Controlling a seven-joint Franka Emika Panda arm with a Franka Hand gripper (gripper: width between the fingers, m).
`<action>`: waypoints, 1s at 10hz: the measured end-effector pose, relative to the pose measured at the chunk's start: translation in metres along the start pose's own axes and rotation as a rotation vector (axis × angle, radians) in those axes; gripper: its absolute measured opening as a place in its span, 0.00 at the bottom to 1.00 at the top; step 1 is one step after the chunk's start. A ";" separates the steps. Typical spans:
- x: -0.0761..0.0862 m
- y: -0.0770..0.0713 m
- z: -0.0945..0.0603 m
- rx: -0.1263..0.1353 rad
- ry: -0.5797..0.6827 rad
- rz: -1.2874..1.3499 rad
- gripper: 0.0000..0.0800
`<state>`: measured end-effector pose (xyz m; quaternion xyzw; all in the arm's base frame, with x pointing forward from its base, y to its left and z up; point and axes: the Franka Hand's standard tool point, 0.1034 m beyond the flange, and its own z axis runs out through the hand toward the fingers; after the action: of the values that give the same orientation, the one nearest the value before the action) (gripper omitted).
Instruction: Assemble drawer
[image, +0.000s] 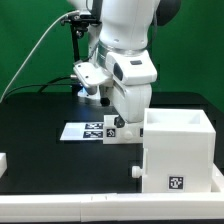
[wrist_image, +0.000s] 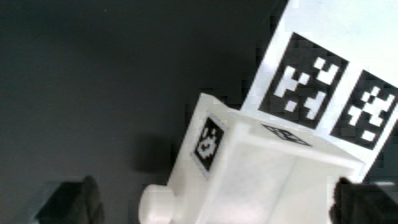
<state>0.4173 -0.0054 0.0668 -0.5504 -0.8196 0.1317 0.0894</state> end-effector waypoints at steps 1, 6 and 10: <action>0.004 0.000 0.001 0.001 0.000 -0.053 0.81; 0.007 -0.009 0.004 0.052 0.013 -0.443 0.81; 0.001 -0.012 0.005 0.057 0.014 -0.678 0.81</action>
Offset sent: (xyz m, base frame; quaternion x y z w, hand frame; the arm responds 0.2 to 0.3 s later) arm -0.0197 0.0080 0.0035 0.0508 0.0281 -0.2813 0.9579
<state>0.4048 -0.0092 0.0658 -0.2446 -0.9513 0.1135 0.1493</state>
